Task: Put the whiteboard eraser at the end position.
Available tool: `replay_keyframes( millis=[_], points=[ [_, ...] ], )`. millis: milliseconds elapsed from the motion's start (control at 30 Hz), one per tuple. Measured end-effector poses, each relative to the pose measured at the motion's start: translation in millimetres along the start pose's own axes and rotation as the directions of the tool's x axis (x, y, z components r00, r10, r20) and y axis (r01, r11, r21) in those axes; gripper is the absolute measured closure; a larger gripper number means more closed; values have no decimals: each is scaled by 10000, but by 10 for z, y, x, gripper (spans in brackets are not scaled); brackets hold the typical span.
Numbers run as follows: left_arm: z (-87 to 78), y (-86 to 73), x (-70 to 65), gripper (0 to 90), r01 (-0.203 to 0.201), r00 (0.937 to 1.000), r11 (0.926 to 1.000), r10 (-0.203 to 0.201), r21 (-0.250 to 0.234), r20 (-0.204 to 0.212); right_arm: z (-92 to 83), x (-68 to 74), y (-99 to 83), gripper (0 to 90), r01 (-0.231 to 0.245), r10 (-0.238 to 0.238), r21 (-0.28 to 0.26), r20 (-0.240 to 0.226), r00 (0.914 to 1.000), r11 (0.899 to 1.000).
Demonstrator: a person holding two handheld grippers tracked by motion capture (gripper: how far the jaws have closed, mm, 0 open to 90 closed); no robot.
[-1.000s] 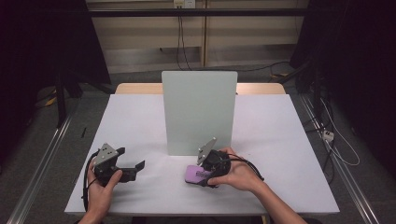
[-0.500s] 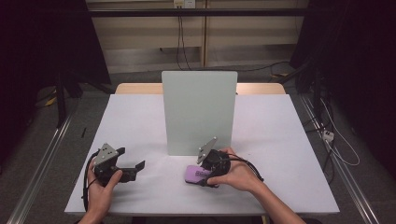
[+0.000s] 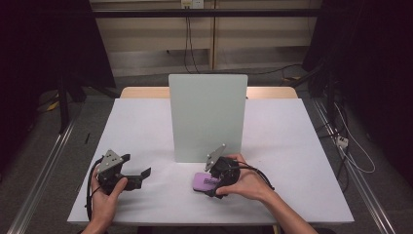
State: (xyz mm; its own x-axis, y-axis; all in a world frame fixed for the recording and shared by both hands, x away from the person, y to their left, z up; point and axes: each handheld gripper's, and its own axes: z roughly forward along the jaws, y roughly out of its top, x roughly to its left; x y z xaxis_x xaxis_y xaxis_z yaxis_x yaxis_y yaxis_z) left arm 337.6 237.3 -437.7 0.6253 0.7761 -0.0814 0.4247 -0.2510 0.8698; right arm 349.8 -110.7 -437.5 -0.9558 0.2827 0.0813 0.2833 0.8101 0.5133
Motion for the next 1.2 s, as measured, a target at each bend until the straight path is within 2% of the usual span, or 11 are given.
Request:
replay_keyframes(
  millis=[167, 300, 500, 667, 800, 867, 1000, 1067, 1100, 1200],
  points=[
    [1, -1, 0, 47, 5, 10000, 10000, -5, 13, 9, -13, -8, -4, 109, -126, 126, -111, -16, 9999, 9999],
    [4, -3, -2, 47, 30, 10000, 10000, -30, 6, 3, -45, -2, -6, 91, -65, 64, -298, -54, 10000, 9995],
    [10, -5, -1, 47, -7, 10000, 10000, 7, 36, 31, -100, 4, -14, 95, -279, 277, -403, -62, 9996, 9988],
    [20, 0, -11, 47, 24, 10000, 10000, -24, 11, 22, -191, 10, -10, 92, -345, 362, -680, 241, 9991, 9971],
    [21, 2, -7, 47, -53, 10000, 10000, 53, 68, 33, -248, -7, -60, 96, -757, 831, -1071, 664, 9943, 9914],
    [22, 2, -9, 47, -49, 10000, 10000, 49, 67, 43, -277, -29, -96, 100, -1007, 1115, -1312, 777, 9907, 9862],
    [22, 3, -9, 47, -48, 10000, 10000, 48, 72, 42, -345, -67, -156, 100, -1424, 1647, -2075, 944, 9818, 9678],
    [24, 1, -13, 47, 14, 10000, 10000, -14, -3, 48, -382, -71, -176, 110, -1602, 1924, -2472, 1120, 9749, 9556],
    [23, 2, -13, 47, 32, 10000, 10000, -32, 16, 48, -401, -67, -190, 118, -1639, 2079, -2776, 1371, 9685, 9466],
    [20, 3, -14, 47, 12, 10000, 10000, -12, 8, 53, -448, -72, -232, 107, -1974, 2599, -3337, 1541, 9532, 9218]
  ],
)
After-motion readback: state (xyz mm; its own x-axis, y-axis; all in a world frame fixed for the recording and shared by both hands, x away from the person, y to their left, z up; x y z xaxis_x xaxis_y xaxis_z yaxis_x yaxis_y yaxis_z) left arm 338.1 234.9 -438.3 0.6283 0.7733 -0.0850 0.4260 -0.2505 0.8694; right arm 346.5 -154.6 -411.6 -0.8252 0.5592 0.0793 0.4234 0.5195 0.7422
